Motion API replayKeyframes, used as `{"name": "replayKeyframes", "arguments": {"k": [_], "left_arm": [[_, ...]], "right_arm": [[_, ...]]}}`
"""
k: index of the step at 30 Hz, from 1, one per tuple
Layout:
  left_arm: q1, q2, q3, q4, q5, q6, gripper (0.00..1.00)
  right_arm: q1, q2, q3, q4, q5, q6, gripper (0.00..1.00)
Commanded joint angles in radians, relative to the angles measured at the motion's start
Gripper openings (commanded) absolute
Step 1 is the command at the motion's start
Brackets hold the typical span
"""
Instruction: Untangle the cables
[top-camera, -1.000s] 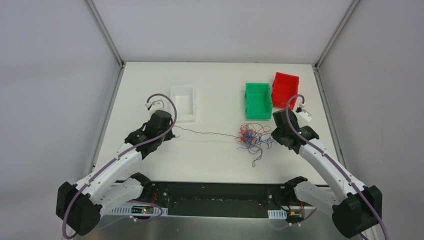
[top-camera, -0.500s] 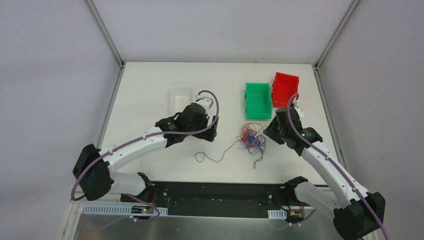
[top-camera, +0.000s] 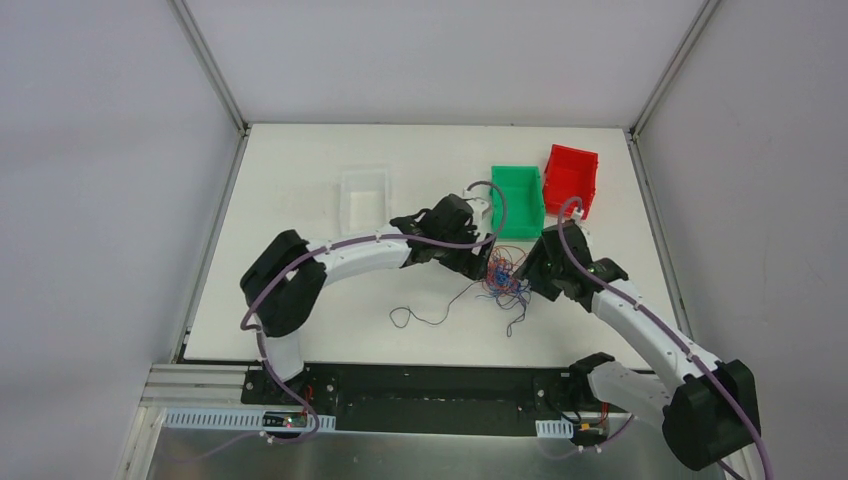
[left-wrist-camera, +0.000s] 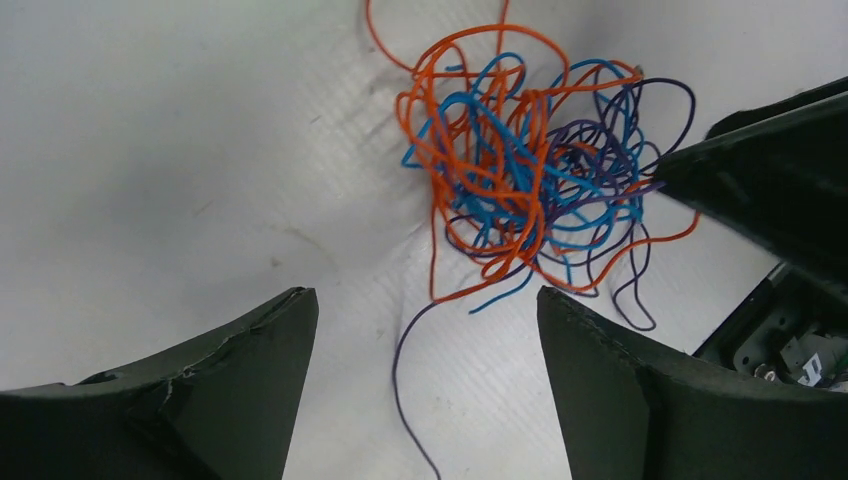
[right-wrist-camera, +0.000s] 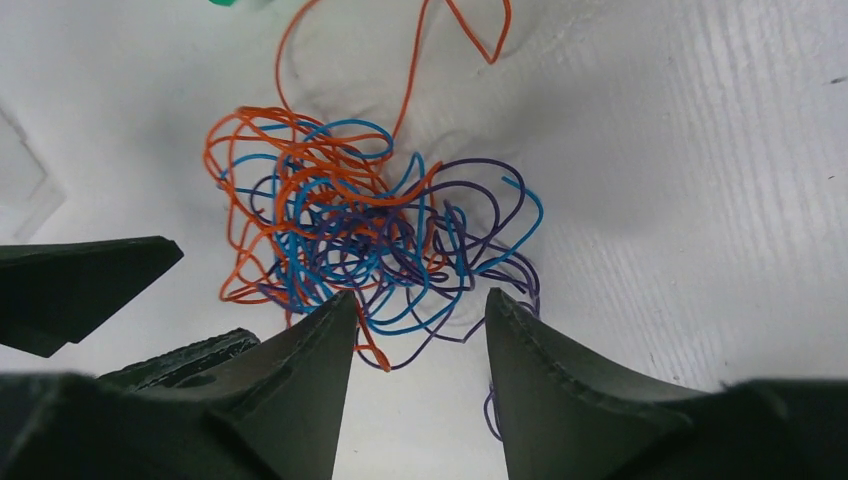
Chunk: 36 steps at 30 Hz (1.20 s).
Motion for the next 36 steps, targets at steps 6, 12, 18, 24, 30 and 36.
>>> {"name": "replayKeyframes", "arguments": {"k": [6,12,18,24,30,36], "left_arm": [[-0.016,0.176,0.111,0.152,0.159,-0.08,0.69],[0.017,0.2,0.08,0.175,0.163,-0.145,0.0],[0.121,0.027,-0.108,0.189,0.108,-0.171,0.0],[0.25,-0.201,-0.323,0.148,0.056,-0.197,0.0],[0.252,-0.315,-0.412,0.08,0.028,-0.163,0.0],[0.248,-0.35,-0.457,0.136,0.107,-0.124,0.0]], "right_arm": [[-0.002,0.202,-0.055,0.198,-0.108,0.071,0.54],[-0.001,0.291,-0.001,0.112,0.009,0.089,0.18],[-0.026,0.191,0.01,-0.054,0.274,0.15,0.05],[-0.151,0.048,-0.001,-0.182,0.377,0.213,0.03],[-0.198,-0.086,-0.001,-0.176,0.352,0.158,0.02],[-0.181,-0.085,0.009,0.009,-0.114,-0.08,0.61]]}}
